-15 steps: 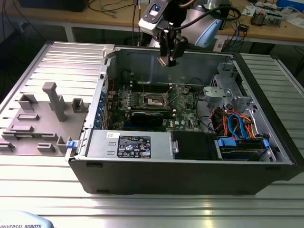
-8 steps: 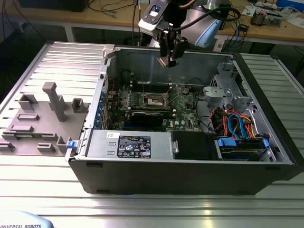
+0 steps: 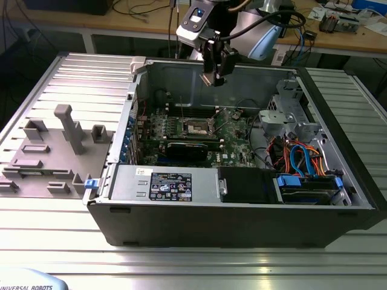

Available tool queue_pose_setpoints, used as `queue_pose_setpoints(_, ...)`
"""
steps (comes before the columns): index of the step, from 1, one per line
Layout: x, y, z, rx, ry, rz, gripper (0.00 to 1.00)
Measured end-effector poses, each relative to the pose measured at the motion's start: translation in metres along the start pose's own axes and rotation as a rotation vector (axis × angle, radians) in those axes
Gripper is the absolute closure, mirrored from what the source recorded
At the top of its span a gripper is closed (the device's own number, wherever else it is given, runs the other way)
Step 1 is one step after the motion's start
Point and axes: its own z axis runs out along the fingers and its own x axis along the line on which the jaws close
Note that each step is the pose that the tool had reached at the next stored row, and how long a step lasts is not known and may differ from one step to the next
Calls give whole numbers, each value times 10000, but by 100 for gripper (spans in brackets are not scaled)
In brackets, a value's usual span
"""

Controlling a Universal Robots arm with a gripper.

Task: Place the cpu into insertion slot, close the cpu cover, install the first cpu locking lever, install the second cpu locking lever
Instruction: 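Place the cpu into insertion slot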

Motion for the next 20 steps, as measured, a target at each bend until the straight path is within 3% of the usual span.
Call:
queue_pose_setpoints(7, 0, -1, 15, 0, 0, 0, 46)
queue_pose_setpoints(9, -1, -5, 58, -1, 1, 0, 46)
queue_pose_setpoints(20, -1, -6, 70, -2, -1, 23, 46)
